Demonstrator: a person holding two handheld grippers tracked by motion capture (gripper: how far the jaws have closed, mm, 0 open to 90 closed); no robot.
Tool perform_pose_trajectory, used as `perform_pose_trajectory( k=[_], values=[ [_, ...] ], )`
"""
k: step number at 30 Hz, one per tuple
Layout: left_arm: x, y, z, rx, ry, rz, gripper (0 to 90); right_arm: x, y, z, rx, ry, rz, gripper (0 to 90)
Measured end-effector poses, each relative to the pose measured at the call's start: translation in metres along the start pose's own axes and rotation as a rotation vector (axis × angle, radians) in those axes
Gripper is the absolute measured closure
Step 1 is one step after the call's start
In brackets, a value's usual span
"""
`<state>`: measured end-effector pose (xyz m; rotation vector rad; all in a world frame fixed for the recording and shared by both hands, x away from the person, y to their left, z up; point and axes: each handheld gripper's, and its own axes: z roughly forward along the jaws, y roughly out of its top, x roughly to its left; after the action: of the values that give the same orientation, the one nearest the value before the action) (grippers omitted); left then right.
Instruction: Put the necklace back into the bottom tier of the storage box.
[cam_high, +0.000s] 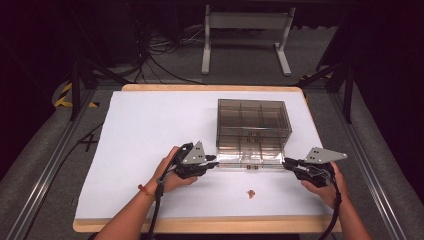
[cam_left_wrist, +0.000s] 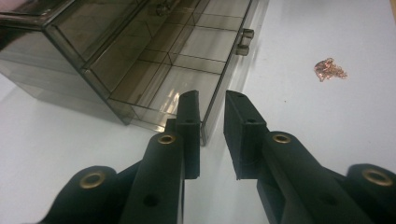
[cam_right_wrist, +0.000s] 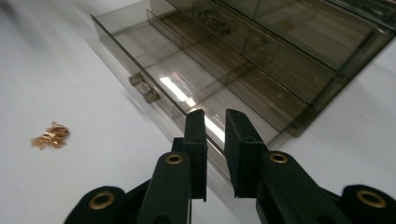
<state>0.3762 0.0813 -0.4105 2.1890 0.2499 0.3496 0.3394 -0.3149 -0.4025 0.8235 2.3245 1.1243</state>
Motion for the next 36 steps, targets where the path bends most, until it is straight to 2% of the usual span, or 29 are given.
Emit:
perform_pose_trajectory(
  k=[3, 6, 15, 19, 26, 28, 30, 32, 36],
  values=[
    [-0.003, -0.009, -0.009, -0.013, 0.016, -0.017, 73.5, 0.011, 0.005, 0.002, -0.028, 0.031, -0.003, 80.5],
    [-0.006, -0.016, -0.016, -0.013, 0.025, -0.023, 71.9, 0.022, 0.006, 0.003, -0.031, 0.048, -0.025, 81.7],
    [-0.016, -0.035, -0.029, 0.028, 0.033, -0.026, 67.1, 0.043, 0.001, 0.004, -0.034, 0.079, -0.037, 80.4],
    [-0.017, -0.042, -0.032, 0.026, 0.039, -0.036, 62.8, 0.046, 0.000, 0.004, -0.039, 0.084, -0.033, 78.5],
    [-0.016, -0.057, -0.040, 0.009, 0.062, -0.094, 55.5, 0.053, -0.004, 0.008, -0.029, 0.106, -0.041, 73.6],
    [-0.017, -0.060, -0.041, 0.005, 0.074, -0.091, 53.3, 0.054, -0.005, 0.010, -0.021, 0.112, -0.047, 71.6],
    [-0.019, -0.062, -0.042, 0.005, 0.087, -0.096, 44.6, 0.058, -0.005, 0.014, -0.007, 0.131, -0.056, 69.7],
    [-0.019, -0.063, -0.041, 0.000, 0.092, -0.103, 43.6, 0.060, -0.005, 0.016, -0.006, 0.136, -0.058, 69.0],
    [-0.020, -0.064, -0.042, -0.017, 0.094, -0.117, 38.0, 0.069, -0.005, 0.024, 0.007, 0.179, -0.067, 64.8]
  ],
)
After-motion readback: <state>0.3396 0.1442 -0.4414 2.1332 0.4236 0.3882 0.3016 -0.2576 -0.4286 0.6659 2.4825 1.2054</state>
